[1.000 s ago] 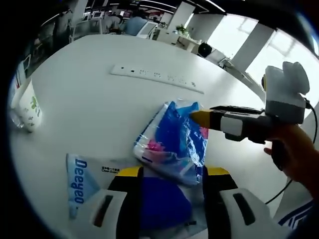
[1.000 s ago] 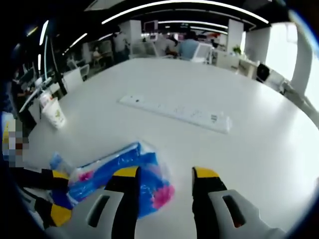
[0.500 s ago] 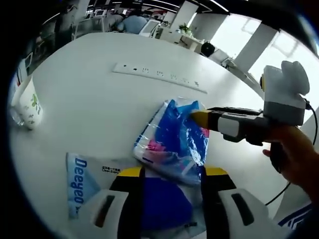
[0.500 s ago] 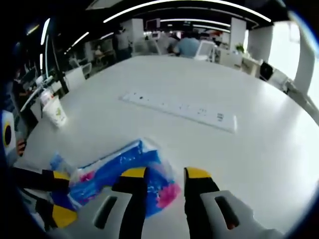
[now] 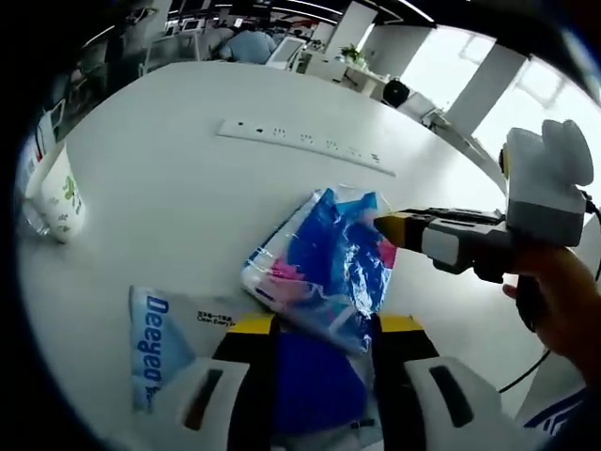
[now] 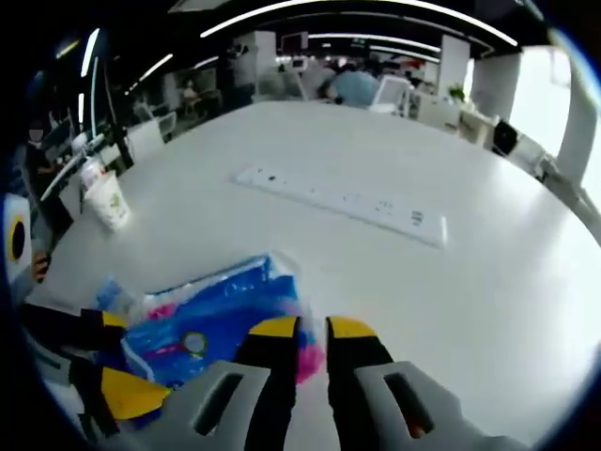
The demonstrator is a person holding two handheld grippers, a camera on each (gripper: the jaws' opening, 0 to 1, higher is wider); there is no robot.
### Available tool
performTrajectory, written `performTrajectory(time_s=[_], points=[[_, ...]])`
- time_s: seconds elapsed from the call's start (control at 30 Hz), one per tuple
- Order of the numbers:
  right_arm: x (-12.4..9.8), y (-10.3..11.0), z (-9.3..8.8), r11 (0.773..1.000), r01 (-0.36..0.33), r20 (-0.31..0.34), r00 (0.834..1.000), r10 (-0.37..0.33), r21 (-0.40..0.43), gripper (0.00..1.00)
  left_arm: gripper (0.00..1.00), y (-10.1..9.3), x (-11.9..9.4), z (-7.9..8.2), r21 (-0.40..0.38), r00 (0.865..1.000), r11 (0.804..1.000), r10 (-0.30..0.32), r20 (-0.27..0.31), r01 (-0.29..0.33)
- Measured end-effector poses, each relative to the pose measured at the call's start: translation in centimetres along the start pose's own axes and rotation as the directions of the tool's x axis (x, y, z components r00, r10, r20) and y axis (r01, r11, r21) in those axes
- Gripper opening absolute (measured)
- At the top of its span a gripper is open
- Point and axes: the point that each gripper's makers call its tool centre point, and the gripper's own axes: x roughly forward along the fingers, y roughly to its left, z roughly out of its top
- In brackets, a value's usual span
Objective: Arrange the tabletop items into an orderly group along one side of the table until the central work area is clear of visible clutter.
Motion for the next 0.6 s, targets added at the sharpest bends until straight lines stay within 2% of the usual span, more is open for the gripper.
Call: performTrajectory(time_s=[0.2, 0.6], points=[[-0.5, 0.2, -0.5, 1.000, -0.001, -0.005, 1.000, 0.001, 0.000, 0.00, 0.26, -0.2, 0.0, -0.2, 0.010, 1.000, 1.000, -0.010, 0.000, 0.010], [-1.1, 0.1, -1.0, 1.000, 0.003, -0.009, 1.000, -0.003, -0.007, 0.00, 0.20, 0.3, 0.0, 0.2, -0.027, 1.000, 0.999, -0.018, 0.002, 0.018]])
